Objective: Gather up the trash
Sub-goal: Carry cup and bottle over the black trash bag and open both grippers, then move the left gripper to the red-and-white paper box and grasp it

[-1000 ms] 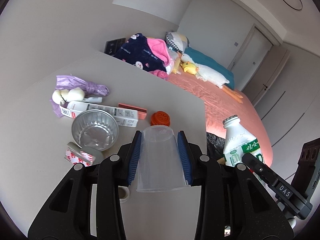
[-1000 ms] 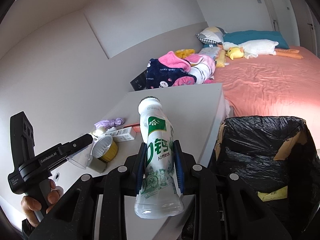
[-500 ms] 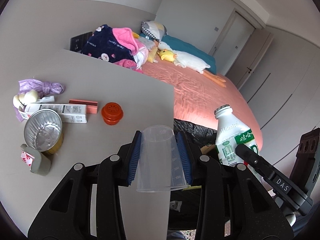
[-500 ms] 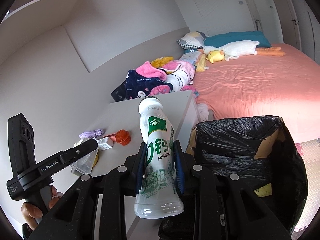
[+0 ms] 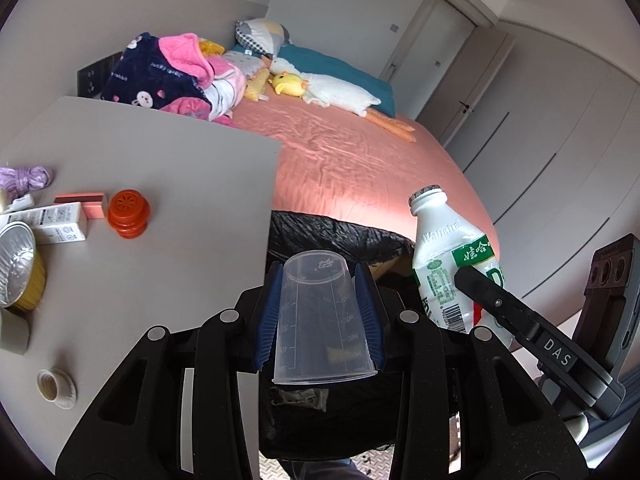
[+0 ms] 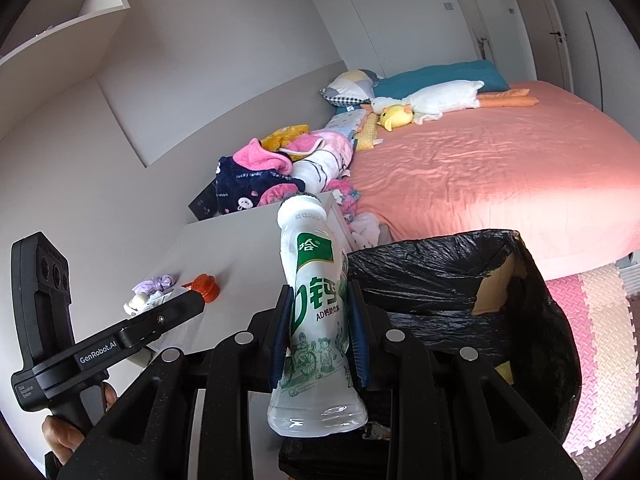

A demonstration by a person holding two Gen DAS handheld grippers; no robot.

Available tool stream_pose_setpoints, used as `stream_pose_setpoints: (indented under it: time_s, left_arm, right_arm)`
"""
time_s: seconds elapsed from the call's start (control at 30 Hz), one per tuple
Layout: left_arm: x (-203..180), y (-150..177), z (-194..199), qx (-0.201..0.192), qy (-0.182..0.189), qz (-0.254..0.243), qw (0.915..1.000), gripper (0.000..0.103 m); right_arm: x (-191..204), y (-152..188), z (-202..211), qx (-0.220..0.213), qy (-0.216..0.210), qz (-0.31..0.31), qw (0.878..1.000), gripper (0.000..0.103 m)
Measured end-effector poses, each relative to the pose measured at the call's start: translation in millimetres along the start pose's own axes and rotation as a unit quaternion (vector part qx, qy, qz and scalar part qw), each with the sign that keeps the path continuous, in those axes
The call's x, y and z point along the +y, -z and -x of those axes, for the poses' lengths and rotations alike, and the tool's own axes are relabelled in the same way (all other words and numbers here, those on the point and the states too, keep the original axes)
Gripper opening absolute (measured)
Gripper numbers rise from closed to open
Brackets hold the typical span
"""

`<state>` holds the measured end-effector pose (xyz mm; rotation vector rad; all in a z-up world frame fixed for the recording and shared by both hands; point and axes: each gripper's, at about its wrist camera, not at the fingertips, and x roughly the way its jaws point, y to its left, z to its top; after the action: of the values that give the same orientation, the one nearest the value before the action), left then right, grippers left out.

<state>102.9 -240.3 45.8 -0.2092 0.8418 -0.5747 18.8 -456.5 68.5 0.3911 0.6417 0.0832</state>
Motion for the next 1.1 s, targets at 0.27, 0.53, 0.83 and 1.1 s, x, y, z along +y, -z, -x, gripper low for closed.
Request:
stream_pose_setpoints:
  time_s: [0.27,0.53,0.83,1.1]
  left_arm:
    - [-8.7,1.8,-26.5,0.039,0.033,0.012,0.9986,0.096]
    - [-2.2,5.3,-27.5,0.048,0.051,0.026,0.9972,0.096]
    - [7.9,9.1,-12.8,0.028,0.028,0.031,0.9987,0.096]
    - [25.8,8.6,4.6,0.005,-0.001,0.035,0.9994,0.096]
  right_arm:
    - [-33.9,-10.0,17.4,-0.038,0.071,-0.041,0.996,0.069]
    - [-44.3,-8.8,17.7,-0.038,0.073,-0.051,0.995,0.072]
    - [-27.5,-4.8,11.6,-0.031,0.059,-0.035,0.997,0.072]
    - [-8.3,-0.4,2.0,-0.017,0.046,-0.017,0.999,0.073]
